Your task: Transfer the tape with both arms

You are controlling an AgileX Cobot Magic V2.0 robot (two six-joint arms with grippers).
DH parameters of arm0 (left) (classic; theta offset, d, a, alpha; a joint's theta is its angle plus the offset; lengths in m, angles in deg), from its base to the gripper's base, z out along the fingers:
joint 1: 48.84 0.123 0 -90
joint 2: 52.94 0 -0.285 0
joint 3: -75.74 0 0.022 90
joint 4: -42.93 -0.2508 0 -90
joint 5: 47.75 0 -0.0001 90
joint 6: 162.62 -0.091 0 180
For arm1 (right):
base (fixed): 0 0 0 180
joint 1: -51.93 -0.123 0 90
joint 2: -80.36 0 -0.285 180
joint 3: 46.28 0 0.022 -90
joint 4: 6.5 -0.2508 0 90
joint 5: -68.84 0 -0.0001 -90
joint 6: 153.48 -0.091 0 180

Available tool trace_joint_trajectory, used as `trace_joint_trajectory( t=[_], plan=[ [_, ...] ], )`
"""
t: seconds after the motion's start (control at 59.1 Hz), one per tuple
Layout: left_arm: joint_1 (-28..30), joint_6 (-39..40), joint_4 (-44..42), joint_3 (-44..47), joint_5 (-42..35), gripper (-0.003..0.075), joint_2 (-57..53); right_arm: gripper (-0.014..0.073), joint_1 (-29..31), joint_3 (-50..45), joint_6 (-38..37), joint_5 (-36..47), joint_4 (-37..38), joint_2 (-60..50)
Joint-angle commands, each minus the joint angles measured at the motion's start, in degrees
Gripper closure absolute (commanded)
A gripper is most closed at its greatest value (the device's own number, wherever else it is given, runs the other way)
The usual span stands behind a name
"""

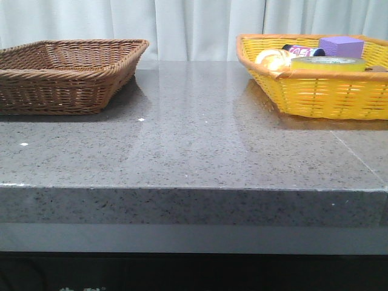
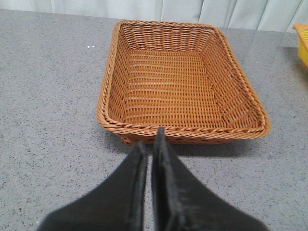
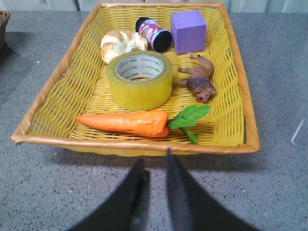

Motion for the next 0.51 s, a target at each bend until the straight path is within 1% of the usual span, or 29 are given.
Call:
trace_joint_trajectory(
  t=[0.0,0.017,0.034,0.051,0.068,0.085,0.118,0.152,0.271,0.372,0.491],
  plan=[
    [0.0,0.4,-0.2,-1.8,-6.2,0.0440,1.1,0.0157,0.3,1.8,0.4,4.9,0.6,1.0],
    [0.0,0.4,-0.2,-1.8,-6.4,0.0407,1.1,0.0115,0.3,1.8,0.4,4.8,0.6,1.0],
    [0.0,0.4,-0.2,-1.8,-6.7,0.0374,1.3,0.0091,0.3,1.8,0.4,4.8,0.6,1.2],
    [0.0,0.4,-0.2,-1.8,-7.0,0.0328,1.4,0.0060,0.3,1.8,0.4,4.8,0.6,1.3],
    [0.0,0.4,-0.2,-1.8,-7.3,0.0287,1.5,0.0044,0.3,1.8,0.4,4.8,0.6,1.4],
    [0.0,0.4,-0.2,-1.8,-7.5,0.0263,1.6,0.0027,0.3,1.8,0.4,4.8,0.6,1.5],
    [0.0,0.4,-0.1,-1.8,-7.6,0.0211,1.9,0.0016,0.3,2.1,0.4,4.3,0.3,2.0],
    [-0.1,0.4,0.0,-1.8,-7.7,0.0190,2.3,0.0021,0.3,2.7,0.4,3.4,-0.2,2.4],
    [-2.2,0.3,0.8,-1.8,-7.8,0.0197,3.5,0.0039,0.3,6.9,0.4,-2.0,-0.6,6.1],
    [-7.5,-2.3,0.8,-2.2,-8.1,0.0211,4.7,0.0047,0.3,12.6,0.4,-6.6,-0.6,11.7],
    [-13.9,-2.4,0.8,-3.2,-8.1,0.0230,5.6,0.0055,0.3,19.0,0.4,-10.8,-0.6,18.1]
  ],
)
